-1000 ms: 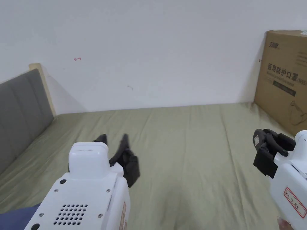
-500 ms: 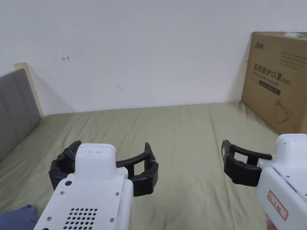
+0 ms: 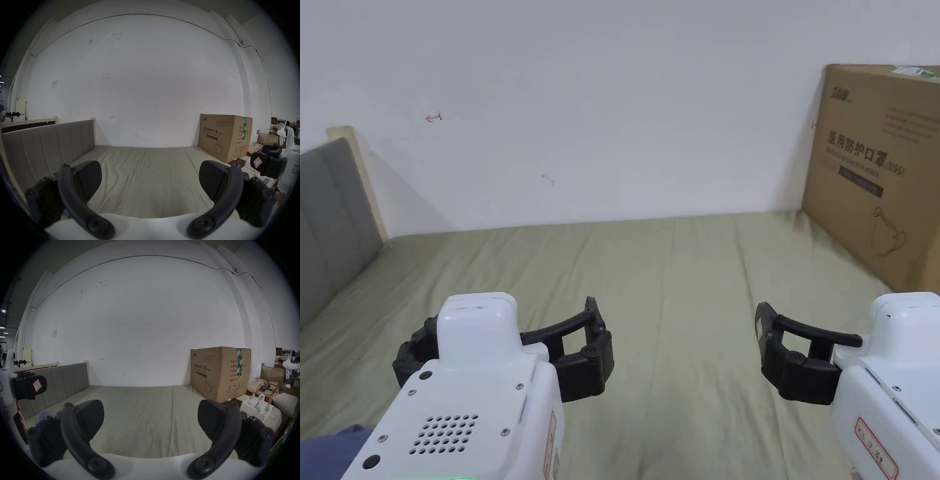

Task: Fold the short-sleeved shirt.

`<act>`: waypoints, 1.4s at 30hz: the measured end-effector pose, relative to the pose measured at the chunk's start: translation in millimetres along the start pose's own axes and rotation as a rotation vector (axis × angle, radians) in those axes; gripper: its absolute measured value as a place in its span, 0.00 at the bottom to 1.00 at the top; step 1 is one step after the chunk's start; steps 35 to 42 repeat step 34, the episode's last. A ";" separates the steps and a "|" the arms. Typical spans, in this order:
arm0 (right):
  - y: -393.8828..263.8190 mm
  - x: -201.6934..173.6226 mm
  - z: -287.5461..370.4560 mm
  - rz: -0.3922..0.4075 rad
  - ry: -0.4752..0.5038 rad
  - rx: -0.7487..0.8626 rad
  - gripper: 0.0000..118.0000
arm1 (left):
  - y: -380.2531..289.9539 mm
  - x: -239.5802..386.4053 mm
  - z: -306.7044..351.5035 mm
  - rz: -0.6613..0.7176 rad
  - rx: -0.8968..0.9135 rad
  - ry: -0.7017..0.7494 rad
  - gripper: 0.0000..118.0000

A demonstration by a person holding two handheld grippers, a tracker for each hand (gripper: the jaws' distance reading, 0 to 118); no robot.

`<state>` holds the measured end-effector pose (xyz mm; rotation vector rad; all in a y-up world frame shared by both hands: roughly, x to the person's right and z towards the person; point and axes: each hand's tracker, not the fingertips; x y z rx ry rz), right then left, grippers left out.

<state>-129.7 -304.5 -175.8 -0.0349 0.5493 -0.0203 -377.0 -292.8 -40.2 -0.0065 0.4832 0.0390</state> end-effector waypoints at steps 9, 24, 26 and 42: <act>-0.6 -0.1 -0.9 -0.012 0.006 -0.009 0.97 | -3.1 8.9 0.2 -0.050 -0.015 -0.008 1.00; -1.8 -2.4 -3.2 0.008 0.027 -0.022 0.97 | 1.5 1.5 -2.9 0.059 -0.058 0.000 1.00; -2.1 -2.6 -4.1 0.007 0.030 -0.027 0.97 | 1.7 1.7 -4.7 0.059 -0.071 0.011 1.00; -3.1 -3.8 -6.7 0.003 0.034 -0.030 0.98 | -2.6 3.0 -12.6 0.044 -0.106 0.067 1.00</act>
